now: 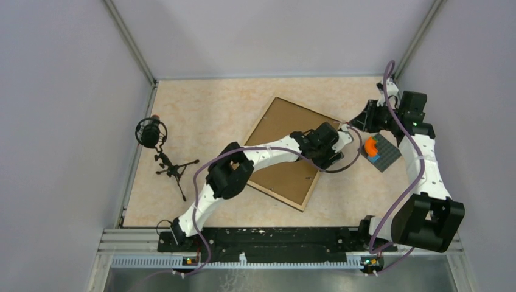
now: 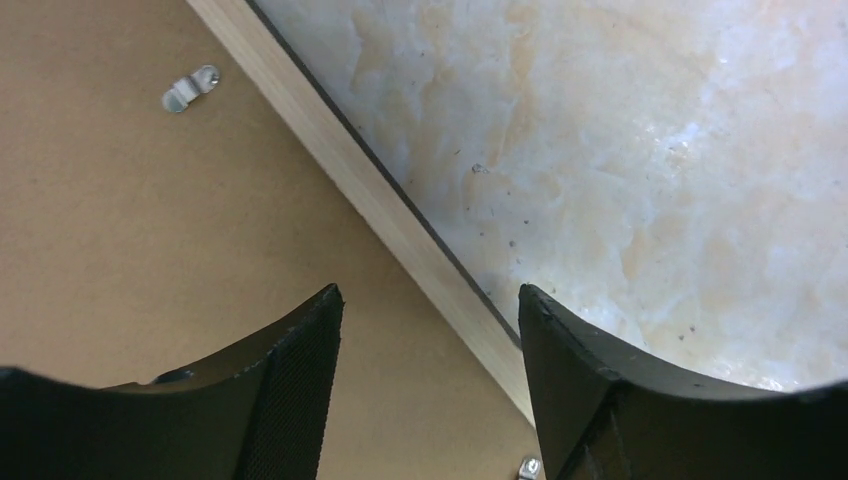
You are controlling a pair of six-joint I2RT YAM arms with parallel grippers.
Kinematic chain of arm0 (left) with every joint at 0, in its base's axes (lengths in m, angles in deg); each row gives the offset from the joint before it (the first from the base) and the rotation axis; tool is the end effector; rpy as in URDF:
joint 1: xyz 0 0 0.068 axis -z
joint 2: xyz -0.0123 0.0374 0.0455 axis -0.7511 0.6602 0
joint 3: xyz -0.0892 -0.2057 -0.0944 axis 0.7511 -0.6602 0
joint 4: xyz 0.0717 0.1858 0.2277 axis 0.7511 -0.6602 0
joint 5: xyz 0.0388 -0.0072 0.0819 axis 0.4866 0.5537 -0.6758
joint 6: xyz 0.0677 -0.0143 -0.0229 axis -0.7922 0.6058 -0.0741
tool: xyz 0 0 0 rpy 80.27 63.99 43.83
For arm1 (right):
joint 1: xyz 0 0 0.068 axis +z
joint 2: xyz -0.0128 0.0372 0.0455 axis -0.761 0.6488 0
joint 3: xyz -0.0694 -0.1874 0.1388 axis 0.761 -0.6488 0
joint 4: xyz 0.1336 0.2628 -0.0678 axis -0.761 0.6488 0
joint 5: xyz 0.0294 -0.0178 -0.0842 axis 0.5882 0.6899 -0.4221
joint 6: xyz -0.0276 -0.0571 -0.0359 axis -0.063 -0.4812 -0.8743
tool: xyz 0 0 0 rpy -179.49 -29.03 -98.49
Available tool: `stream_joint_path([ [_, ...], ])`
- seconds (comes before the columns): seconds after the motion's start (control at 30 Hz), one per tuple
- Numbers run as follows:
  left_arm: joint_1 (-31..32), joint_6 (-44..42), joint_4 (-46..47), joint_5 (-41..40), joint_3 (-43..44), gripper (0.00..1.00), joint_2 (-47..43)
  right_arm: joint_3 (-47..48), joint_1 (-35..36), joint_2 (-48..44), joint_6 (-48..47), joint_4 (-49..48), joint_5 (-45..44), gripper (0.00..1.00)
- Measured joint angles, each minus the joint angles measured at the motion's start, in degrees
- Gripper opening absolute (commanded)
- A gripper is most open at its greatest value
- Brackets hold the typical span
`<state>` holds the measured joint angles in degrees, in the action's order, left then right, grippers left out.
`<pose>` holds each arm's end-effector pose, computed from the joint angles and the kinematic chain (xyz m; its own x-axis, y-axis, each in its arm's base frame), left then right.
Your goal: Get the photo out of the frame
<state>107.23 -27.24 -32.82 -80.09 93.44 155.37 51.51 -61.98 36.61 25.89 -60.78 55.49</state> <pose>0.2857 -0.4754 0.1317 -0.2961 0.6701 -0.6806 0.9095 0.4154 0.0133 0.3403 -0.0350 0.2689 -0.6019 0.0946 -0.7930 -0.3526 0.8594 0.3702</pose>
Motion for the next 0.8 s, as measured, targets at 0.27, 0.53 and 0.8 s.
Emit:
stream_joint_path([
  [0.27, 2.38, -0.72, -0.48, -3.87, 1.73, 0.4, 3.1, -0.61, -0.09, -0.33, -0.04, -0.76, 0.09, 0.0],
  [0.53, 3.06, -6.64, 0.57, -4.04, -6.14, 0.16, -1.62, -0.7, -0.09, -0.35, -0.24, -0.83, 0.5, 0.0],
  [0.8, 3.34, -22.08, -1.51, -2.03, -27.89, 0.18, -16.9, -0.7, -0.11, -0.35, -1.99, -0.5, 3.32, 0.0],
])
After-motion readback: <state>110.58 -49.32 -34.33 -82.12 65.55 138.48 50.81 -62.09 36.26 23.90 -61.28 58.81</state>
